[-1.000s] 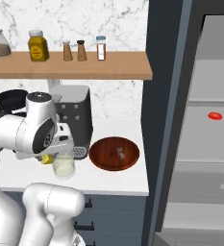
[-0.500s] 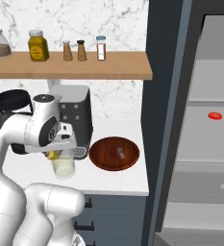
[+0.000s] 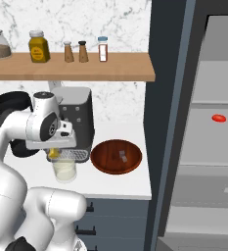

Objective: Grab a lemon wedge from the fridge and one ice cube from the ice bowl, and put them in the glass of lemonade.

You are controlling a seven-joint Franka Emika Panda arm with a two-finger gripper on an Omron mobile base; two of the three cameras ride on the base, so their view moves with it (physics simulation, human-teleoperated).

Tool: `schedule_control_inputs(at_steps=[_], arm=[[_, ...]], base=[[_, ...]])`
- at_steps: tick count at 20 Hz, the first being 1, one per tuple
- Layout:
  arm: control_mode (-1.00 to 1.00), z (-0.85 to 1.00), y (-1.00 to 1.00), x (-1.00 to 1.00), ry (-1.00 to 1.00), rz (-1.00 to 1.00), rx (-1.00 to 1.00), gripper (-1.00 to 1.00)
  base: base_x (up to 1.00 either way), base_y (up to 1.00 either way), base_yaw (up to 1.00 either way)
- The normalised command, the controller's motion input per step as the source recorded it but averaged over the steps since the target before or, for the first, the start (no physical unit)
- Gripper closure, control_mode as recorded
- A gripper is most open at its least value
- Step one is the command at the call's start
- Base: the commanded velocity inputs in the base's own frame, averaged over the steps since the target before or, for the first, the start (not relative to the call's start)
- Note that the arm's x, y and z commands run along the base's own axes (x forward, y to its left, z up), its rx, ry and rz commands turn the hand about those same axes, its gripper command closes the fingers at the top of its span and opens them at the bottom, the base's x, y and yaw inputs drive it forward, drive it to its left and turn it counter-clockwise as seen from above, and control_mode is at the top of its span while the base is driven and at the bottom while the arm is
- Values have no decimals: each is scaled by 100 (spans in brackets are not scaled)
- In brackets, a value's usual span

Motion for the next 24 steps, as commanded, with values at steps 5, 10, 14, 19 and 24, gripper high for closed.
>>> schedule_control_inputs(at_steps=[5, 10, 14, 19, 24], arm=[[-100, 0, 3, 25, 0, -1, 0, 100], [-100, -1, 0, 33, 3, 0, 0, 100], [-100, -27, 0, 27, 0, 0, 0, 100], [-100, -48, 16, 0, -5, 0, 0, 100], [-100, -2, 19, 9, -1, 0, -1, 100]], base=[[0, 0, 0], [0, 0, 0], [0, 0, 0], [0, 0, 0], [0, 0, 0]])
